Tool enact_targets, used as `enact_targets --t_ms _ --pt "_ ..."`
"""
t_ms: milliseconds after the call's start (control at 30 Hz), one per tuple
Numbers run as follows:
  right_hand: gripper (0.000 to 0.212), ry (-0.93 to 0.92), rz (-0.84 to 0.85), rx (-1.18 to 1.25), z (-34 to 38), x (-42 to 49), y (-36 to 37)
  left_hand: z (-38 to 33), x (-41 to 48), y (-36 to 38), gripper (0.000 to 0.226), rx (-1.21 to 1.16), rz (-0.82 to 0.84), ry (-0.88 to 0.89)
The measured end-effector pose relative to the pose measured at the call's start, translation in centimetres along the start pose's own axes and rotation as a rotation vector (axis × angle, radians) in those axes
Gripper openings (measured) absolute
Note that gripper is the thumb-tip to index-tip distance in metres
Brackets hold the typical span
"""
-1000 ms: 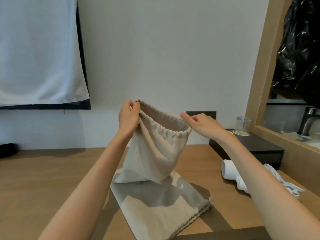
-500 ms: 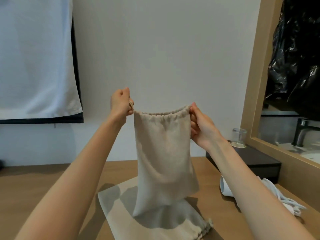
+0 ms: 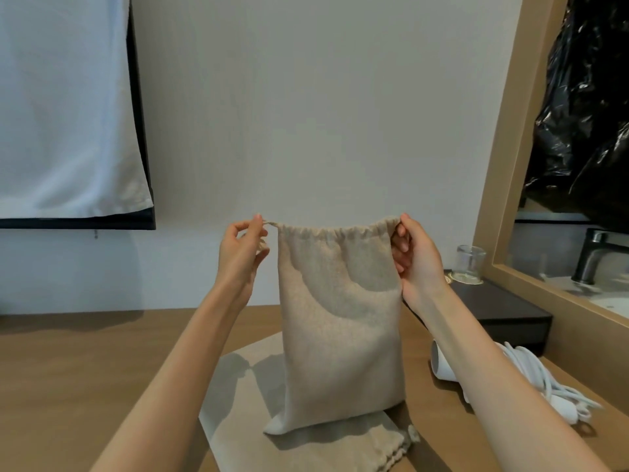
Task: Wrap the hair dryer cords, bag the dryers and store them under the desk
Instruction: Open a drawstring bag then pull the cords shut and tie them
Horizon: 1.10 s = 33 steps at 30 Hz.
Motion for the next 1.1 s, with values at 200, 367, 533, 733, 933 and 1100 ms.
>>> enact_targets --t_ms 200,367,533,733,933,1100 --pt "0.043 -0.043 -0.053 -0.054 0.2 -0.5 -0.2 5.6 -4.2 0.8 0.09 0.171 0.351 -0.288" --pt "0.039 -0.099 -0.112 -0.213 0.6 -1.4 0.4 2.6 -4.3 4.3 0.064 0.139 0.4 -0.168" --pt "0.039 -0.17 -0.14 -0.34 1.0 -1.8 0.9 -0.9 -2.2 5.5 0.033 0.152 0.242 0.071" --pt "0.039 -0.213 -0.23 -0.197 1.9 -1.4 -1.1 -1.0 -1.6 3.6 0.035 -0.053 -0.035 0.14" --pt "0.04 -0.132 -0.256 0.081 2.4 -0.6 -2.3 -0.9 -1.0 1.8 0.033 -0.248 -0.229 0.099" --pt "0.04 -0.097 -0.296 0.305 2.4 -1.0 -3.8 -1.2 -1.1 0.6 0.034 -0.296 -0.354 0.12"
Point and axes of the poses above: each hand's wrist, its own x-axis towards the middle knuckle, its own y-axis out of the palm, z = x × y, the point moved 7 cm from there along x, towards the middle knuckle, and after that the axes turned 3 degrees about y, right-handed, at the moved point
